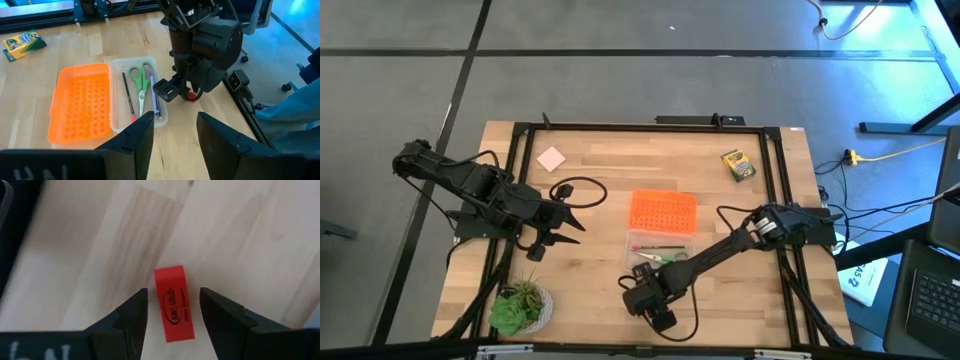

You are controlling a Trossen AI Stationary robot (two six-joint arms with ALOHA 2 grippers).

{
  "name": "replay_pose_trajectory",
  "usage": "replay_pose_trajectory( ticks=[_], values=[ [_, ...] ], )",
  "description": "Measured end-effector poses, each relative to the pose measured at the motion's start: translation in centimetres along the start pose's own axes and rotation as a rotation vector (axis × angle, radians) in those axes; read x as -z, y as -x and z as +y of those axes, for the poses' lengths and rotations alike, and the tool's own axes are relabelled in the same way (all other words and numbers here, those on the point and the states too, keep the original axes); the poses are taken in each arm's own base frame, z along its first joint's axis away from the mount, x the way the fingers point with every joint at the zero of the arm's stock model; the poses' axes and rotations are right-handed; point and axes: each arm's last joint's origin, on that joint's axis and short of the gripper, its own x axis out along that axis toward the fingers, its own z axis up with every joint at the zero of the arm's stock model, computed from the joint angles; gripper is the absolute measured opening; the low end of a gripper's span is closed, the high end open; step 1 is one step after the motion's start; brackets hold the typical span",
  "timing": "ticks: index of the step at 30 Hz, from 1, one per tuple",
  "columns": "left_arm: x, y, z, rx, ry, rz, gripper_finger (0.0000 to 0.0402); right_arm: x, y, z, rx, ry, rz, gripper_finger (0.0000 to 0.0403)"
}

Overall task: Pack school essentials
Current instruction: Put the red eraser into the orange supply box

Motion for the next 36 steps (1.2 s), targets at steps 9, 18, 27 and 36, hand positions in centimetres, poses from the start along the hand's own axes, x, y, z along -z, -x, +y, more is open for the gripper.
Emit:
replay_pose_trajectory(
  ticks=[9, 18, 27, 36],
  values=[
    [0.00, 0.00, 0.00, 0.000, 0.000, 0.000, 0.0142, 0.03, -0.38, -0.02, 0.003, -0.001, 0.002, 0.0179],
    [0.00, 0.00, 0.00, 0.000, 0.000, 0.000, 0.0142, 0.02, -0.38, -0.04, 0.002, -0.004, 0.001, 0.0096],
    [0.00, -0.01, 0.00, 0.000, 0.000, 0.000, 0.0142, -0.06, -0.17, -0.04, 0.001, -0.059, -0.003, 0.0025],
    [0.00, -0.01, 0.00, 0.000, 0.000, 0.000, 0.0142, -0.15, -0.24, -0.08, 0.003, -0.085, -0.014, 0.0024]
  ],
)
